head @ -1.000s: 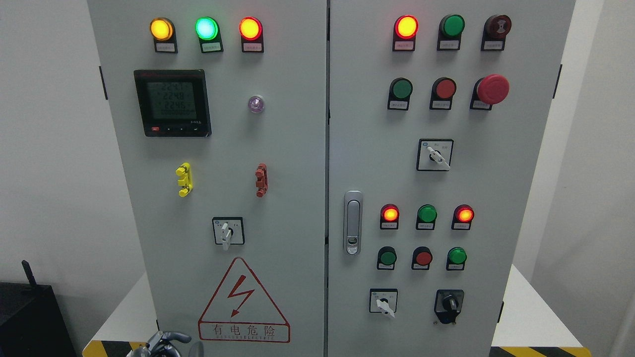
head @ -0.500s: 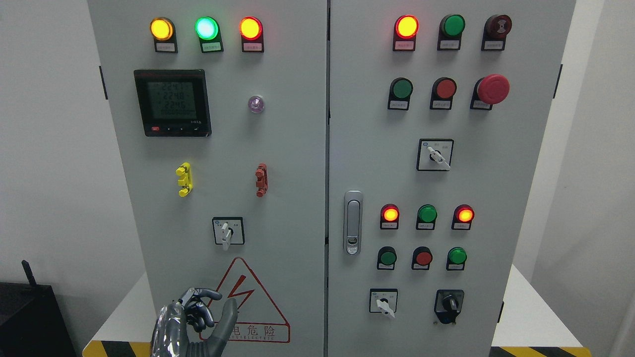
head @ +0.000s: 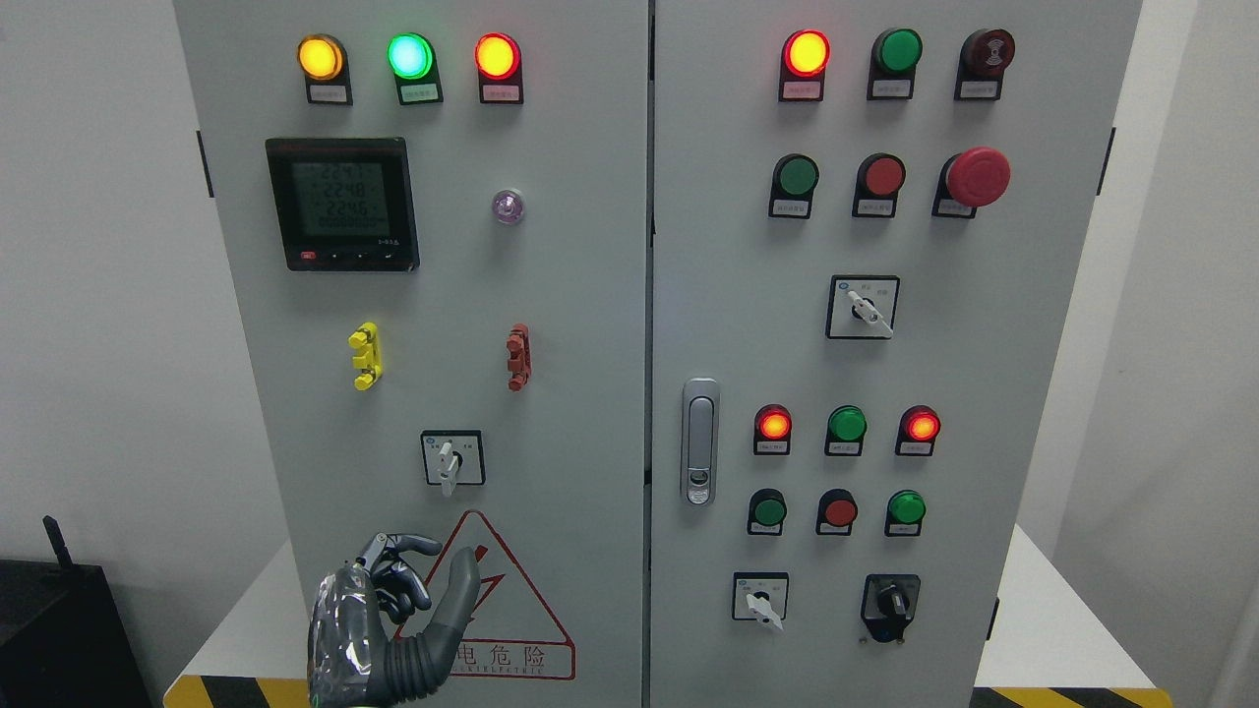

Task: Turn on light switch 1

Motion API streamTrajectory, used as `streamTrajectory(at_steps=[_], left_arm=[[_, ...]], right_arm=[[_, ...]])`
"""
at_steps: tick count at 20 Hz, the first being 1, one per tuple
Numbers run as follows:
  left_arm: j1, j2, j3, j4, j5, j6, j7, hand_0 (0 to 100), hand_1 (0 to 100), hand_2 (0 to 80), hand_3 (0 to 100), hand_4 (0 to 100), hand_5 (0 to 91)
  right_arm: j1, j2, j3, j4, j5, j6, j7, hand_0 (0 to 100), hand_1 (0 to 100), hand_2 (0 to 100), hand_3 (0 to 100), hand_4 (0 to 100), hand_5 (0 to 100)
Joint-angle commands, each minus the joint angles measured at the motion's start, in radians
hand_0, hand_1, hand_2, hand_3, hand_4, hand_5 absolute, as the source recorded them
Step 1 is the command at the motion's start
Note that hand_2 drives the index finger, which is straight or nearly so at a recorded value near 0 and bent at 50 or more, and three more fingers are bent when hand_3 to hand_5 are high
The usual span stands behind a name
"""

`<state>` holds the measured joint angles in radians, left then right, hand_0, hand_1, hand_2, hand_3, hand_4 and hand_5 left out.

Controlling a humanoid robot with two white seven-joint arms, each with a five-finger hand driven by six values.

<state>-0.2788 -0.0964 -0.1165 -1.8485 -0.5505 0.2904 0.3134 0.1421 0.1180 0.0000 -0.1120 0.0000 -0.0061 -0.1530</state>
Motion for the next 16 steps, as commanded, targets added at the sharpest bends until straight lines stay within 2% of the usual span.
streamTrajectory(at_steps=[1,12,13,16], left_arm=[[-0.052,-0.009,-0.063,0.002,-0.002,0.067,0.053,23,58,47.1,91,90,78.2],[-0.079,-0.012,-0.057,0.005,0.017,0.124,0.061,21,60,46.7,90,91,78.7],[-0.080,-0.012,-0.054,0.005,0.021,0.124,0.061,21,60,46.6,91,92,82.7],[-0.080,-0.014,-0.051,0.003,0.040,0.124,0.062,21,60,45.8,92,93,86.1]], right_arm=[[-0.001,0.000,0.011,0.000,-0.006,0.000,0.000,12,39,0,0,0,0],[0.001,0.000,0.011,0.000,-0.006,0.000,0.000,12,39,0,0,0,0],[0.001,0.000,0.011,0.000,-0.006,0.000,0.000,12,39,0,0,0,0],[-0.001,0.000,0.011,0.000,-0.006,0.000,0.000,12,39,0,0,0,0]])
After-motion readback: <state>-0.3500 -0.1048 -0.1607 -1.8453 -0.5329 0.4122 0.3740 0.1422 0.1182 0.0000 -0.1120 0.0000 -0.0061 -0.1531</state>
